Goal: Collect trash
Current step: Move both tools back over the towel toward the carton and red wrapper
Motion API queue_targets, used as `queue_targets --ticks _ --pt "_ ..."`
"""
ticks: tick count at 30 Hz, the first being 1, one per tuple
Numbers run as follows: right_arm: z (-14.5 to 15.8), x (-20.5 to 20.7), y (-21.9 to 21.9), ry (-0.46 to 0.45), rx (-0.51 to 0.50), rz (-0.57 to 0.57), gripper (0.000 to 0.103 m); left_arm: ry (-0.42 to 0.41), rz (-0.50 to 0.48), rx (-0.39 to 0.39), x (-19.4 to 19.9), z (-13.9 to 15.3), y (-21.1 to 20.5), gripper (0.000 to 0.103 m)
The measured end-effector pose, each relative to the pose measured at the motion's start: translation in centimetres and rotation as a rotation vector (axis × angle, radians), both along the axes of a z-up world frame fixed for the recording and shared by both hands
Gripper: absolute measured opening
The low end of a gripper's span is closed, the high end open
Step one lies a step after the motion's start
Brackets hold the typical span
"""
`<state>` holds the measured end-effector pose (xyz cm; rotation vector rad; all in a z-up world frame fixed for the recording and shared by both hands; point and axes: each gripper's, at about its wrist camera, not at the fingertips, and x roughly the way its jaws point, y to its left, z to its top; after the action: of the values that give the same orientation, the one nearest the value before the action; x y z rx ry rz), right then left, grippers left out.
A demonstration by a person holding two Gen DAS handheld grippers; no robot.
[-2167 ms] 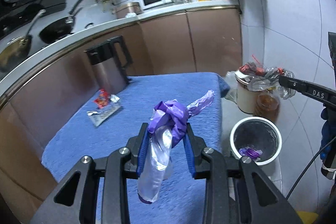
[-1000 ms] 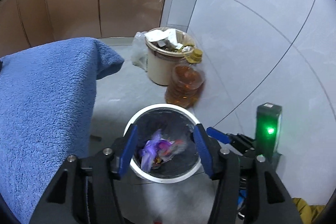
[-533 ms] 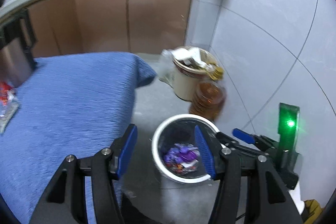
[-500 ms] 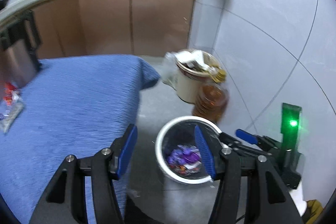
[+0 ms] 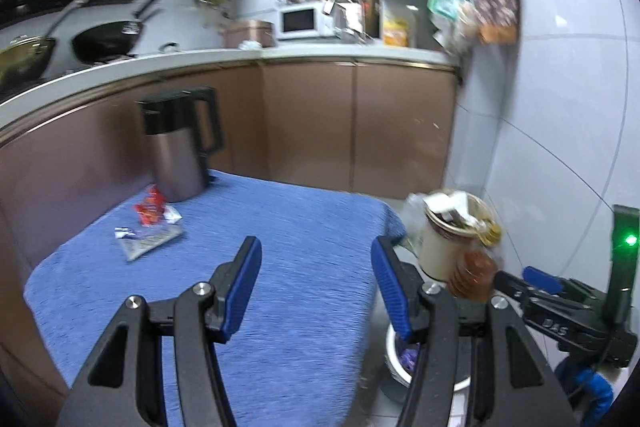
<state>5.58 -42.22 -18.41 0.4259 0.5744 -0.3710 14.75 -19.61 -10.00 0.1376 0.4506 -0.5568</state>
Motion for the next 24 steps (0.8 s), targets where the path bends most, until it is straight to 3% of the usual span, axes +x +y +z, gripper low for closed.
queue_targets --ticks 8,16,24 --pt "4.4 -0.1 5.2 -0.064 -0.086 0.079 0.077 -0.057 0.123 -0.050 -1.5 1.2 6.7 0.055" --pt "7.6 -0.1 9.6 -0.111 -0.193 0.118 0.102 -0.130 0.260 -0.110 -2.8 2.1 12.8 0.063" --pt "9.6 0.8 12.6 -0.156 -0.262 0.156 0.103 -0.098 0.317 -0.106 -2.4 1.8 16.7 0.066"
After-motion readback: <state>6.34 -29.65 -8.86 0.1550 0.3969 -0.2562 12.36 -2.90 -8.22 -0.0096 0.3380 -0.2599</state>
